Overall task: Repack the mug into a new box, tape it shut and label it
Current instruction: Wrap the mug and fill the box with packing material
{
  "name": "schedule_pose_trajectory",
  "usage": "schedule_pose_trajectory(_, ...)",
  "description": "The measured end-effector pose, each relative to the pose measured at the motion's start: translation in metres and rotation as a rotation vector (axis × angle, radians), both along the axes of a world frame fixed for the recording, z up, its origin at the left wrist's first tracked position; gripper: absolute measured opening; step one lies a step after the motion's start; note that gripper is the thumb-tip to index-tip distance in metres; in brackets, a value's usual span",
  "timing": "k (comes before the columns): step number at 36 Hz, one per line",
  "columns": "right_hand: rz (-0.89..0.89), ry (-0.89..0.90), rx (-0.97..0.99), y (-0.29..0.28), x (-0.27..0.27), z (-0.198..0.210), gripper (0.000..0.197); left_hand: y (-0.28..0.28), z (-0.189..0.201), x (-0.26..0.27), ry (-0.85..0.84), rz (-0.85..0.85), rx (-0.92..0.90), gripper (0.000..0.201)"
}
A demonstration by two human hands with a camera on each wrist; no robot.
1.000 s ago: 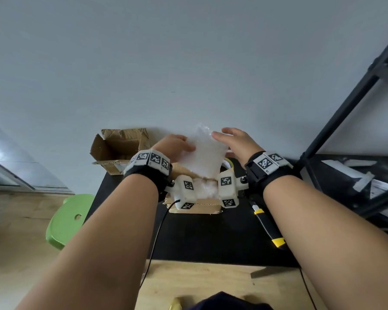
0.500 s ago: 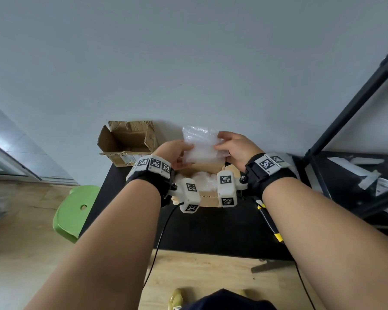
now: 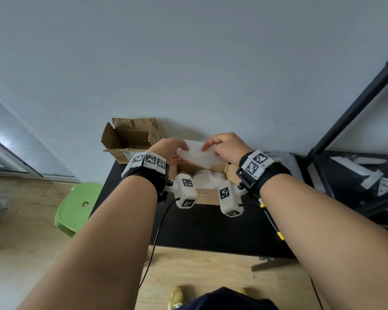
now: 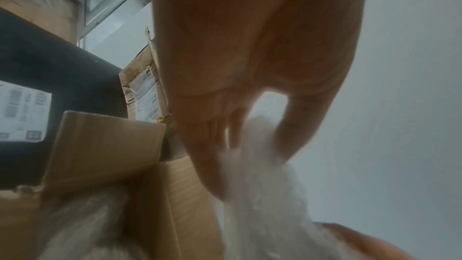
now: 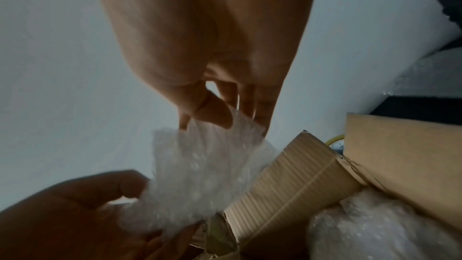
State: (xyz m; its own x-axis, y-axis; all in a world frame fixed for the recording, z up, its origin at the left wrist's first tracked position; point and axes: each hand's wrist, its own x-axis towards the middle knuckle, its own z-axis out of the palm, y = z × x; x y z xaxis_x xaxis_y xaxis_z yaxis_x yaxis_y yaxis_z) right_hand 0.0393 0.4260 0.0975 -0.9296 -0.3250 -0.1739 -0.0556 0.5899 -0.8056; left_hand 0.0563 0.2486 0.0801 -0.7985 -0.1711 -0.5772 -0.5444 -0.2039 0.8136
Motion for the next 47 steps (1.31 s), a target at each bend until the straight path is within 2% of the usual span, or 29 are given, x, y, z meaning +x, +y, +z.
schedule_pose_trajectory(3,-0.024,-0.106,-0.074,-0.002,-0.001,0.000,0.034,-0.007,-0.006,-0.003,0.015,-0.074,-0.128,0.041)
schedule_pose_trajectory(5,-0.036,-0.139,-0.103,-0.003,-0.004,-0.007,0.026,-0.009,-0.009,0.001,0.054,-0.126,-0.159,0.037)
schedule_pose_trajectory(6,-0.027,-0.130,-0.071,-0.004,-0.006,-0.011,0.030,-0.011,-0.011,0.002,0.077,-0.144,-0.168,0.037)
schedule_pose_trajectory(8,0.013,-0.090,0.040,-0.007,-0.009,-0.021,0.053,-0.012,-0.018,0.004,0.124,-0.157,-0.218,0.043)
schedule_pose_trajectory(10,0.064,-0.071,0.120,-0.013,-0.009,-0.029,0.062,-0.013,-0.026,0.005,0.160,-0.168,-0.305,0.046)
schedule_pose_trajectory(13,0.061,-0.058,0.219,-0.019,-0.007,-0.038,0.055,-0.013,-0.037,0.007,0.180,-0.192,-0.453,0.037)
schedule_pose_trajectory(16,-0.033,-0.002,0.283,-0.025,-0.006,-0.048,0.046,-0.016,-0.048,0.010,0.202,-0.187,-0.632,0.031)
schedule_pose_trajectory(19,-0.085,0.015,0.344,-0.031,-0.003,-0.057,0.036,-0.020,-0.056,0.018,0.175,-0.251,-0.870,0.028)
schedule_pose_trajectory(21,-0.080,0.021,0.418,-0.035,0.000,-0.063,0.032,-0.023,-0.063,0.024,0.146,-0.303,-0.962,0.024)
schedule_pose_trajectory(23,-0.076,0.028,0.483,-0.041,0.002,-0.071,0.030,-0.025,-0.071,0.029,0.113,-0.348,-0.979,0.024)
schedule_pose_trajectory(26,-0.079,0.065,0.522,-0.052,0.007,-0.086,0.041,-0.027,-0.083,0.031,0.089,-0.375,-0.959,0.026)
schedule_pose_trajectory(28,-0.087,0.071,0.527,-0.060,0.009,-0.092,0.040,-0.027,-0.089,0.032,0.094,-0.389,-0.955,0.022)
schedule_pose_trajectory(31,-0.082,0.042,0.537,-0.071,0.010,-0.097,0.045,-0.027,-0.095,0.033,0.121,-0.413,-0.940,0.015)
schedule_pose_trajectory(35,-0.043,-0.045,0.567,-0.084,0.006,-0.105,0.052,-0.029,-0.103,0.035,0.135,-0.389,-0.920,0.018)
schedule_pose_trajectory(39,-0.039,-0.064,0.515,-0.092,0.003,-0.107,0.027,-0.032,-0.107,0.034,0.146,-0.365,-0.856,0.029)
schedule_pose_trajectory(42,-0.045,-0.122,0.492,-0.094,0.000,-0.105,0.037,-0.035,-0.107,0.033,0.144,-0.366,-0.831,0.033)
schedule_pose_trajectory(45,-0.026,-0.123,0.484,-0.089,-0.003,-0.105,0.030,-0.036,-0.106,0.032,0.130,-0.372,-0.810,0.034)
schedule_pose_trajectory(47,-0.001,-0.111,0.459,-0.084,-0.004,-0.108,0.032,-0.036,-0.106,0.033,0.111,-0.365,-0.794,0.032)
